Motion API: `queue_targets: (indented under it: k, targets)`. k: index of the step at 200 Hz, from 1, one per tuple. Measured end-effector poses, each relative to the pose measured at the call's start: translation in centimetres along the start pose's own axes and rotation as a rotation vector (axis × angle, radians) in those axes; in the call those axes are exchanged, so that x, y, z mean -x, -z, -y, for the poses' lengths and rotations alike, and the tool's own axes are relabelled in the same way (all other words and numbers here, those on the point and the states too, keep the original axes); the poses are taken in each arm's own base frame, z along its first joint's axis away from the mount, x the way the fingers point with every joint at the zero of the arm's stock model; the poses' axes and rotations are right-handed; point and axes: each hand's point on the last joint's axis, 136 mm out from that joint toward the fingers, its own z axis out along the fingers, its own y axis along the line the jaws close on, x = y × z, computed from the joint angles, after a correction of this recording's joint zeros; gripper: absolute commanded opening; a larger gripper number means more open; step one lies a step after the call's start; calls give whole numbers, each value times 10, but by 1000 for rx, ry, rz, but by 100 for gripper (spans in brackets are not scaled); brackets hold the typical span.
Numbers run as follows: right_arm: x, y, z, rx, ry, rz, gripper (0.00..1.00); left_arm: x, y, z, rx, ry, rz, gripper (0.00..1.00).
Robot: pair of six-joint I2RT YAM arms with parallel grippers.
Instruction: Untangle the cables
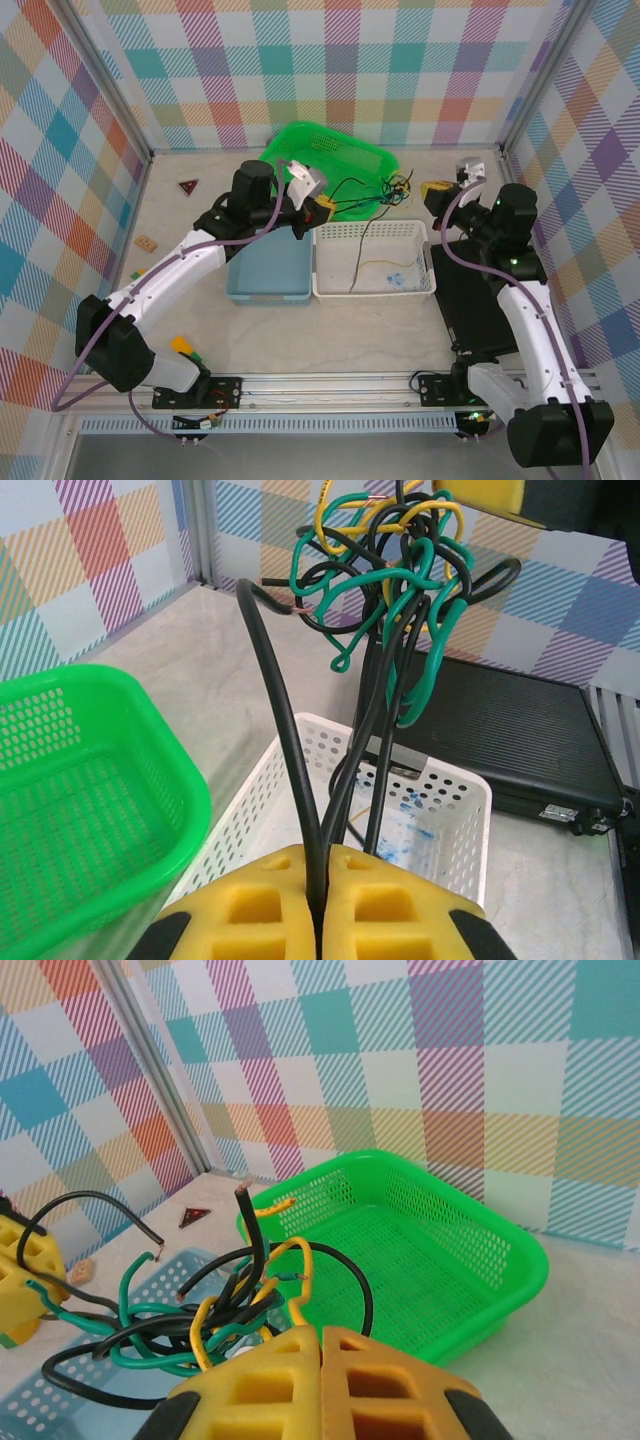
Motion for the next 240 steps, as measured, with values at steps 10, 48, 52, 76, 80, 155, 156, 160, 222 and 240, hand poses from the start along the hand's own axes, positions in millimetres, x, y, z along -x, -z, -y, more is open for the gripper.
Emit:
queue_targets:
  k: [10,48,52,76,80,155,156,160,222,240]
  targets:
    - [1,-1,5,-7,-22,-3,0,0,1,-1,2,-4,1,0]
    - [16,-1,47,-152,-104,26,0,-8,6,-9,30,9,-33,0]
    - [20,1,55,-182,-111,34,0,-10,8,-12,41,15,-41,0]
    - [38,9,98,-345,-156,84,0,-23,15,-27,88,44,-84,0]
    - [40,9,103,-360,-161,89,0,-24,16,-29,92,47,-89,0]
    - [35,-16,93,-187,-222,24,58,-17,20,-30,99,40,-88,0]
    - [34,-16,92,-181,-224,22,58,-16,20,-30,99,40,-87,0]
    - [33,-17,86,-152,-217,13,60,-15,20,-30,98,39,-84,0]
    - [-25,-13,-8,275,-7,-127,70,13,25,-20,45,36,-23,0]
    - [-48,-16,-38,404,77,-173,70,21,27,-16,25,25,-4,0]
